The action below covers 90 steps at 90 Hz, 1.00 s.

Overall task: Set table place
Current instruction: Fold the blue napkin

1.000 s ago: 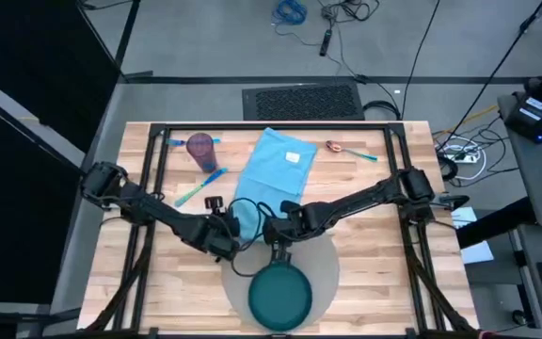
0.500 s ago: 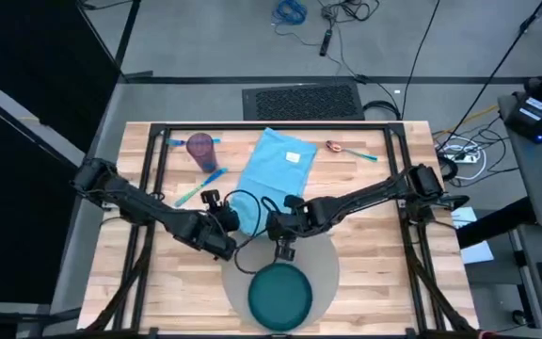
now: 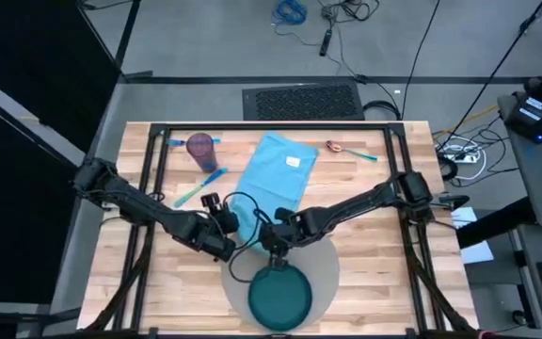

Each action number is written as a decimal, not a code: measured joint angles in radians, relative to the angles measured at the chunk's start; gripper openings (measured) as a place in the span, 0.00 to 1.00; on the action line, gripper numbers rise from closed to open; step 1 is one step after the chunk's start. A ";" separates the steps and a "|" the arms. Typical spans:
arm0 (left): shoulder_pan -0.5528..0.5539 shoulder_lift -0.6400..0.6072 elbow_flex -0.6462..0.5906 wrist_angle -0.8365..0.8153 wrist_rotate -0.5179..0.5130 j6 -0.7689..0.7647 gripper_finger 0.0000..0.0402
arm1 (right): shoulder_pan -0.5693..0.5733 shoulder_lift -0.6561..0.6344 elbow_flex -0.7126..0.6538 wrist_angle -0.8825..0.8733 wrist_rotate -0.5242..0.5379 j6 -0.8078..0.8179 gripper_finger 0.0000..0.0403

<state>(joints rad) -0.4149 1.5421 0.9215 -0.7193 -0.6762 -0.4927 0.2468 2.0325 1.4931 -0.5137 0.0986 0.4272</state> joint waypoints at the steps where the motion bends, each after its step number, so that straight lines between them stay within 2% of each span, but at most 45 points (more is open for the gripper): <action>1: -0.001 0.000 -0.002 0.003 0.001 0.000 0.00 | 0.000 0.002 0.000 -0.003 0.000 0.003 0.23; 19: -0.006 0.000 -0.059 0.088 0.018 0.000 0.00 | 0.011 0.031 -0.002 0.029 -0.002 0.045 0.37; 44: -0.006 0.000 -0.074 0.117 0.021 0.001 0.00 | 0.043 0.050 0.001 0.123 -0.033 0.090 0.49; 63: -0.005 0.000 -0.074 0.114 0.020 0.001 0.00 | 0.038 0.109 0.000 0.124 -0.038 0.104 0.54; 90: -0.006 0.000 -0.074 0.111 0.020 0.002 0.00 | 0.035 0.107 -0.001 0.125 -0.020 0.112 0.55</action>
<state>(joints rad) -0.4204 1.5425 0.8474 -0.6079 -0.6566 -0.4908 0.2817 2.1393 1.4925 -0.3890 0.0788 0.5388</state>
